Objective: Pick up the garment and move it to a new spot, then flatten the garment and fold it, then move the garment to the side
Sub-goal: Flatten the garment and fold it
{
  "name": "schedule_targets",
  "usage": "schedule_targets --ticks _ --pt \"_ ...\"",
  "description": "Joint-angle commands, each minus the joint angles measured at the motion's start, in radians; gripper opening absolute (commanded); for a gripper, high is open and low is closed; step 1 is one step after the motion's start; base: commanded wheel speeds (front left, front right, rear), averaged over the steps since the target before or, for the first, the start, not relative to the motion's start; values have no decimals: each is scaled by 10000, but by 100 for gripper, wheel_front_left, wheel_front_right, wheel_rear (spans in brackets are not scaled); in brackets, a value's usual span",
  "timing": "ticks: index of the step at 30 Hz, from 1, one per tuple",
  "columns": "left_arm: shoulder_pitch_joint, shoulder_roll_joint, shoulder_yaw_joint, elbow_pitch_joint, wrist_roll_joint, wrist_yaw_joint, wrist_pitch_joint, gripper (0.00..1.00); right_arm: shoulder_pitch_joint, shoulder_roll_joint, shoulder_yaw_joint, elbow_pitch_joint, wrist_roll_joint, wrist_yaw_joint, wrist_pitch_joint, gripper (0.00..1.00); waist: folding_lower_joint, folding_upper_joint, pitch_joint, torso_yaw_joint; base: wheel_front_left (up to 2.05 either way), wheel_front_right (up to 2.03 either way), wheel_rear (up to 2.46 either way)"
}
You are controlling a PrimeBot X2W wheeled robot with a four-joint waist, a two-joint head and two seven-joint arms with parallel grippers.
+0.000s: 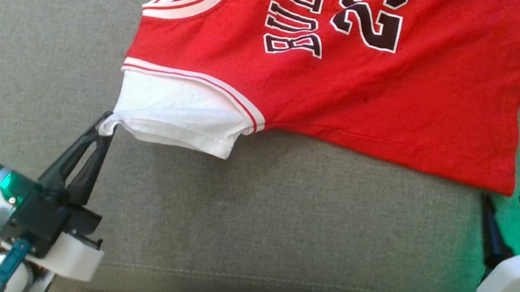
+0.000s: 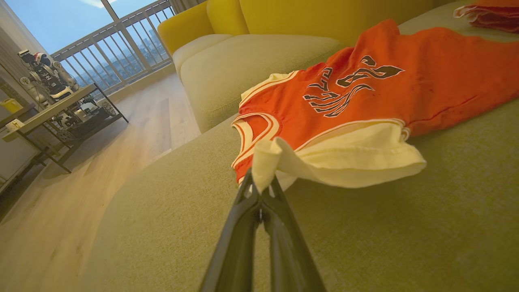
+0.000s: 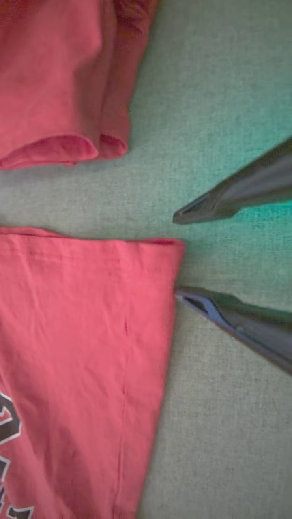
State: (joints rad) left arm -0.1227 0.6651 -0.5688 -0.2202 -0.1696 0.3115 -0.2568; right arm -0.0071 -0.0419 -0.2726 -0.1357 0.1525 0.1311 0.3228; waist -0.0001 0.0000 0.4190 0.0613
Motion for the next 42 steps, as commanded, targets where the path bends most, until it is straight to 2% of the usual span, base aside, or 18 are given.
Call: schedule_targets --ticks 1,8,15,21,22,24,27,30,31,32,35,38,39,40,41,42 --pt "-148 144 515 -112 122 59 -49 0 336 -83 237 -600 67 -4 250 100 1 0 27 -6 0 0 0" --pt "58 -88 958 149 210 84 -49 0 63 -83 -212 -968 670 -4 173 100 1 0 93 -95 0 0 0" --pt "88 -184 1186 332 306 -91 -49 0 -1201 -83 59 101 676 -4 -102 100 1 0 160 -95 0 0 0" --pt "-37 -375 1195 395 435 -339 -49 0 -2037 -83 426 1253 215 -4 -343 100 1 0 163 76 0 0 0" --pt "-62 -412 1192 398 459 -369 -49 0 -2117 -83 439 1409 110 -4 -375 96 1 0 155 106 0 0 0" --pt "-103 -476 1185 402 505 -429 -49 0 -2210 -83 389 1619 -102 -4 -426 93 1 0 135 169 0 0 0" --pt "-120 -539 1227 369 559 -472 -49 0 -2209 -83 280 1692 -283 -4 -501 94 1 0 114 215 0 0 0" --pt "-93 -577 1296 355 584 -505 -49 0 -2098 -83 237 1590 -327 -4 -568 75 1 0 88 213 0 0 0" --pt "-79 -587 1316 357 589 -521 -49 0 -2048 -83 241 1550 -327 -4 -580 55 1 0 74 208 0 0 0" --pt "-68 -598 1332 361 595 -539 -49 0 -1992 -83 259 1507 -319 -4 -591 48 1 0 58 201 0 0 0" --pt "-42 -644 1364 367 624 -587 -49 0 -1786 -83 335 1355 -275 -4 -622 43 1 0 0 182 0 0 0" --pt "2 -689 1398 375 649 -623 -49 0 -1581 -83 402 1232 -211 -4 -642 24 1 0 -66 161 0 0 0" --pt "19 -704 1407 380 656 -636 -49 0 -1513 -83 399 1195 -201 -4 -639 26 1 0 -92 155 0 0 0" --pt "35 -716 1413 387 667 -650 -49 0 -1452 -83 389 1158 -201 -4 -631 38 1 0 -115 151 0 0 0" --pt "47 -729 1423 391 675 -662 -49 0 -1400 -83 379 1120 -205 -4 -624 42 1 0 -139 146 0 0 0" --pt "63 -739 1436 397 683 -670 -49 0 -1352 -83 372 1071 -233 -4 -624 39 1 0 -165 138 0 0 0"
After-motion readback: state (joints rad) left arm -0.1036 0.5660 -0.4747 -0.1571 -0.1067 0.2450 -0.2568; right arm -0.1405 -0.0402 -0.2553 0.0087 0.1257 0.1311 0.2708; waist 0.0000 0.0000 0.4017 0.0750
